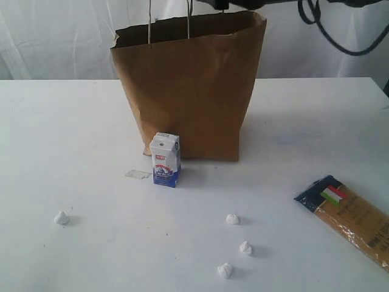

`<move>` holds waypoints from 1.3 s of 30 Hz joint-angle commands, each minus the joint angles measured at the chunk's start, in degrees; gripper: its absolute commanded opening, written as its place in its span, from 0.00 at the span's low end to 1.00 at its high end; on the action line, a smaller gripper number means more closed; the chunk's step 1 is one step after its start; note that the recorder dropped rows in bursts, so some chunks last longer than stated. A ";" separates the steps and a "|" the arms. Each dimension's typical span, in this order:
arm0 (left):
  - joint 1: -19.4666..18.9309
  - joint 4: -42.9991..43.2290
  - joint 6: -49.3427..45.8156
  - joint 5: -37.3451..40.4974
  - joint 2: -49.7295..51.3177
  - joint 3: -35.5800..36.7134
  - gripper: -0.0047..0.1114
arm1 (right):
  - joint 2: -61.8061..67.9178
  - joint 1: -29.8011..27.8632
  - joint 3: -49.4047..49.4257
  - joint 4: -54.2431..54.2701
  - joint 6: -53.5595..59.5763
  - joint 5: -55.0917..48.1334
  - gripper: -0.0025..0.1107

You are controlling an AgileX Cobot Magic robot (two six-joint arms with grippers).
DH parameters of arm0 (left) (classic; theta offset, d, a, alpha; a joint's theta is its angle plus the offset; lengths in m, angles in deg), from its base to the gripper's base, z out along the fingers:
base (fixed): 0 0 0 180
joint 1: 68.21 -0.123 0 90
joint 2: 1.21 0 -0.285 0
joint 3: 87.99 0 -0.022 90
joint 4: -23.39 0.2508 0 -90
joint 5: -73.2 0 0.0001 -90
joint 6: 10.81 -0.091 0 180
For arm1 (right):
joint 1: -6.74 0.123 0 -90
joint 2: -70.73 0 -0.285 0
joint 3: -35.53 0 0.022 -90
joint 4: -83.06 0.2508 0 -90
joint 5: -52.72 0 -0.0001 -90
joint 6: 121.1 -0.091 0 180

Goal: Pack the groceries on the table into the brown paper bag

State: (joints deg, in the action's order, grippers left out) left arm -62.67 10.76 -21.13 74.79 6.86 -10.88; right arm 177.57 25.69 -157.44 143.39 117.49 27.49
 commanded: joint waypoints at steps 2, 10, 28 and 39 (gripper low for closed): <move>0.49 -0.34 -0.20 -0.23 -0.29 0.11 0.04 | -6.72 -0.11 -0.54 -6.42 -0.44 -9.14 0.53; 0.49 -0.34 -0.20 -0.23 -0.29 0.11 0.04 | -16.36 -0.11 -0.54 -48.65 -27.45 -20.84 0.29; 0.49 -0.34 -0.20 -0.23 -0.29 0.11 0.04 | -31.17 -9.51 45.26 -76.72 -78.87 19.53 0.02; 0.49 -0.34 -0.20 -0.23 -0.29 0.11 0.04 | -55.01 -16.44 64.61 -74.86 -80.10 29.27 0.02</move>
State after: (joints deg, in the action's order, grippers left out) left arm -62.67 10.76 -21.13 74.79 6.86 -10.88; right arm 128.37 9.80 -94.38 67.41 38.30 58.64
